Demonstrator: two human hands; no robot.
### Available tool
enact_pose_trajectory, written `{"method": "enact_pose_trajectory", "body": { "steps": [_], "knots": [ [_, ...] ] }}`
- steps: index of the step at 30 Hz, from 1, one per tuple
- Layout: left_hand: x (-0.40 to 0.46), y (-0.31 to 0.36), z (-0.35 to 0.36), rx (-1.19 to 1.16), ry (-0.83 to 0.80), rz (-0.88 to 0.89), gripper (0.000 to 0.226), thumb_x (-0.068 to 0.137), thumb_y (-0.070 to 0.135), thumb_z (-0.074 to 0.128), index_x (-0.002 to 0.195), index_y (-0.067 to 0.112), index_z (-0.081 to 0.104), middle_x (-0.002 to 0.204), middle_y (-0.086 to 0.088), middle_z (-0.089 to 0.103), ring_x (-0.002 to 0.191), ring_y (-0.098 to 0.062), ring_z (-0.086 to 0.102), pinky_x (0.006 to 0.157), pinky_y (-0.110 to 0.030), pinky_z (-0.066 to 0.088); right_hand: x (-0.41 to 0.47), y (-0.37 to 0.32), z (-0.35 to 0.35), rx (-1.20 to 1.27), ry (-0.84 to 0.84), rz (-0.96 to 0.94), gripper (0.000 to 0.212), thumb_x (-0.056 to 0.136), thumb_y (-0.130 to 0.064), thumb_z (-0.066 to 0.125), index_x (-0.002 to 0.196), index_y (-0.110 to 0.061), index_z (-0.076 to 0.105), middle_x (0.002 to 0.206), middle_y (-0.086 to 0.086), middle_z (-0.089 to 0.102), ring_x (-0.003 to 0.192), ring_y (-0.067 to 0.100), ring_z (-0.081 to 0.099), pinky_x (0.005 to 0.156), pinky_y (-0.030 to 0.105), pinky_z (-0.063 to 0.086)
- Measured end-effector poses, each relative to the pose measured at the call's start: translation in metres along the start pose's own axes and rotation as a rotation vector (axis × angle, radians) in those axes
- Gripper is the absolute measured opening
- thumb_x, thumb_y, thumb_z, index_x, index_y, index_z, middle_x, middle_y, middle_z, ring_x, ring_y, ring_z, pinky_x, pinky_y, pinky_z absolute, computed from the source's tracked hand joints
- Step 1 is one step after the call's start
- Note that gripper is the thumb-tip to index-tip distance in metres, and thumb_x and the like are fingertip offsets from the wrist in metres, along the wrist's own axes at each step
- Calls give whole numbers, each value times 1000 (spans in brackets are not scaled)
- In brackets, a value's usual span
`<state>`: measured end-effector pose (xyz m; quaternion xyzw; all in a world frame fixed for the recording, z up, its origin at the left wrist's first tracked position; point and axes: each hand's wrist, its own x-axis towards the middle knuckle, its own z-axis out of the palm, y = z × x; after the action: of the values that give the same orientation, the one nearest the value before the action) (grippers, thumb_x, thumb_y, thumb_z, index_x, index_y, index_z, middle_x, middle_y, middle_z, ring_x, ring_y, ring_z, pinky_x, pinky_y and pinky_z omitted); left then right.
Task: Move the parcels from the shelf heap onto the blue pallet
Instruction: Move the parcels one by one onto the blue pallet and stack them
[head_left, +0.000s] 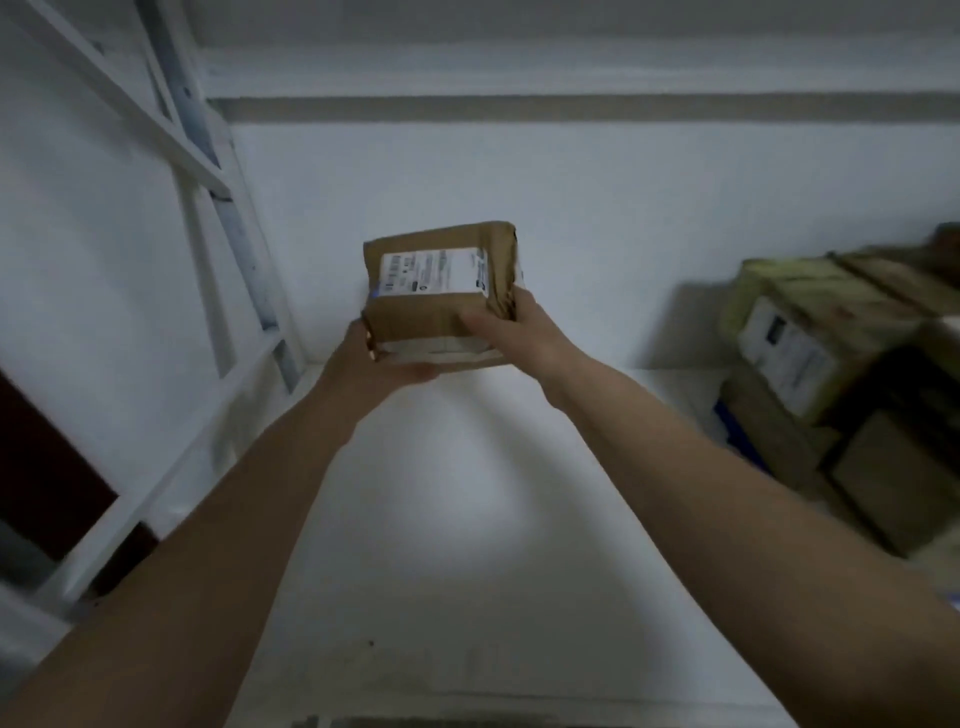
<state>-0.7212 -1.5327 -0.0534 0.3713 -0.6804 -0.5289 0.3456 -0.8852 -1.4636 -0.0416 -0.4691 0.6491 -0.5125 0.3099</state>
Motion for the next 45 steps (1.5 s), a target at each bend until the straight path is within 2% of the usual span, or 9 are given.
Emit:
{"method": "enact_pose_trajectory", "body": {
  "steps": [4,6,9,11,16,22,30,40,45],
  "knots": [
    [-12,53,51,24,-94,126,68,76,9,78,131,27,43,105,13,59,90,1,57,71,-11,49,-38,-46,-75,-136,207,21,83,63,-57,63,136,-21,43,132,2,55,120,26,52,103,42,44],
    [-20,83,86,52,-178,152,70,75,13,79,135,25,44,114,8,61,100,-5,59,82,-19,50,-63,-67,-123,-216,278,10,70,71,-53,63,129,-16,49,124,4,58,113,25,57,98,40,48],
    [-33,127,138,65,-283,219,60,79,13,76,130,25,48,111,7,63,95,0,59,64,-4,47,-101,-90,-195,-251,345,-14,26,92,-35,58,108,-15,53,104,1,62,93,18,62,85,31,53],
    [-40,152,170,92,-312,260,52,83,15,72,128,29,48,104,11,61,87,5,55,55,-1,42,-122,-94,-238,-247,384,16,32,95,-36,54,118,-15,53,109,2,63,97,19,62,83,31,52],
    [-46,194,247,131,-351,298,46,88,20,68,128,32,49,104,9,60,83,5,54,60,-10,40,-149,-83,-327,-209,439,53,39,93,-47,52,116,-16,60,96,3,63,90,21,64,76,31,50],
    [-37,215,337,104,-281,243,42,92,35,61,132,32,50,119,6,60,105,-12,59,94,-27,46,-150,-52,-416,-106,358,91,41,93,-50,50,116,-17,62,110,4,64,103,23,61,100,42,46],
    [-18,196,410,128,-182,105,45,94,51,50,134,31,49,127,3,60,114,-19,58,104,-43,44,-127,-5,-479,-36,238,184,43,95,-49,49,113,-12,60,110,6,64,108,25,60,105,41,43],
    [-21,181,432,251,0,156,45,94,47,51,130,22,47,119,-4,62,107,-21,61,91,-42,52,-114,22,-491,-5,203,205,45,95,-47,50,119,-9,58,111,7,64,106,25,62,102,44,46],
    [-26,171,435,242,43,133,32,96,45,49,117,23,42,108,-4,63,89,-17,65,65,-29,51,-116,27,-491,-70,241,179,45,94,-46,49,117,-7,56,112,12,64,103,29,63,95,50,51]
  ]
}}
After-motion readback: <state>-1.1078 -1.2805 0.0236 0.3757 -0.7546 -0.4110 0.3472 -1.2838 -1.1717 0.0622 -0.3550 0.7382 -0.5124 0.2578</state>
